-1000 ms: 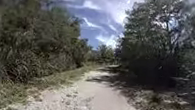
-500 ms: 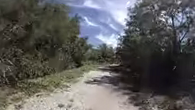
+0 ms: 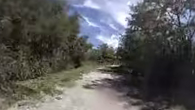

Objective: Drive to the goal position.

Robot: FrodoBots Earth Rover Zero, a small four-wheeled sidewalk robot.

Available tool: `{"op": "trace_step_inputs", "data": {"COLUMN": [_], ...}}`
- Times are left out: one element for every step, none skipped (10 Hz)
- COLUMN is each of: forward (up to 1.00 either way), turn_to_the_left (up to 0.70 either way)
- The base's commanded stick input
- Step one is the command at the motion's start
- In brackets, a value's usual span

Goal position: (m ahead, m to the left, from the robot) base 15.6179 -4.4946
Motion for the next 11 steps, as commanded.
{"op": "trace_step_inputs", "data": {"forward": [0.7, 0.7, 0.7, 0.7, 0.7, 0.7, 0.7, 0.7, 0.7, 0.7, 0.7], "turn_to_the_left": [0.0, 0.0, 0.0, 0.0, 0.0, 0.0, 0.0, 0.0, 0.0, 0.0, 0.0]}}
